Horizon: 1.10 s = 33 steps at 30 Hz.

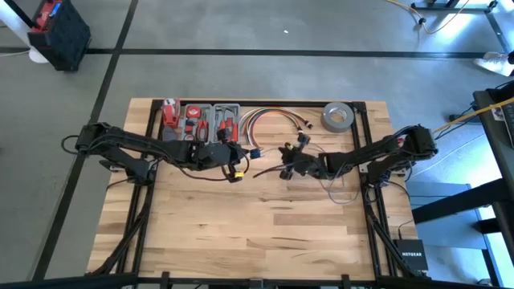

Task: Coil cords
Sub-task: Coil the blue wire onto the black spool

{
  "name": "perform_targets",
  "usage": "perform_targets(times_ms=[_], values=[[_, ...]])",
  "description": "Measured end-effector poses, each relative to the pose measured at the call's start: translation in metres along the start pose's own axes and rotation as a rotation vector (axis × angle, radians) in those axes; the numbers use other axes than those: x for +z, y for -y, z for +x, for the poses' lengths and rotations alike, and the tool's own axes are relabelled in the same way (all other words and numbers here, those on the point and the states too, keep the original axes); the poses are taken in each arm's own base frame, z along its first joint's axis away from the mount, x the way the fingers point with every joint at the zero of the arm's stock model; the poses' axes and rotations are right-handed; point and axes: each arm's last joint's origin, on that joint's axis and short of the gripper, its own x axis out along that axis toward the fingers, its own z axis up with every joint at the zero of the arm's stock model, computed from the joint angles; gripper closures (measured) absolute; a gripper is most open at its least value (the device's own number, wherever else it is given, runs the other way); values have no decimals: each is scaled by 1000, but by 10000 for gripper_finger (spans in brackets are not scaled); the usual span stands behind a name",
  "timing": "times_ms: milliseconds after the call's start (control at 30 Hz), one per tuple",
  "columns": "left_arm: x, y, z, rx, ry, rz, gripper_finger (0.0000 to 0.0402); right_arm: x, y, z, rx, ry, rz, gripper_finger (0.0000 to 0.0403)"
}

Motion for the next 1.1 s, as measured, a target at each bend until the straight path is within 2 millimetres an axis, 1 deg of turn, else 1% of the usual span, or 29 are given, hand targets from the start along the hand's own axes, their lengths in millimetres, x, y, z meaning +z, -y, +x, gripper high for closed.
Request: perform_targets(times_ms=[133, 200, 300, 467, 600, 800, 967, 1100], values=[[-3, 1, 8, 10, -18, 20, 401, 4, 16, -9, -29, -7, 99, 401], [-6, 1, 14, 20, -33, 23, 402, 8, 21, -14, -17, 9, 152, 401], [-8, -1, 23, 54, -47, 17, 401, 16, 26, -21, 38, 68, 233, 401], [-9, 0, 40, 66, -81, 21, 401, 31, 27, -26, 167, 192, 347, 401], [-4, 3, 52, 72, -49, -5, 401, 37, 19, -24, 301, 272, 385, 401], [1, 6, 65, 82, -12, -43, 401, 40, 3, -19, 367, 338, 401, 401], [8, 5, 65, 86, 55, -95, 401, 45, -8, -11, 389, 332, 392, 401], [13, 8, 60, 79, 90, -104, 401, 41, -17, -2, 390, 299, 373, 401]])
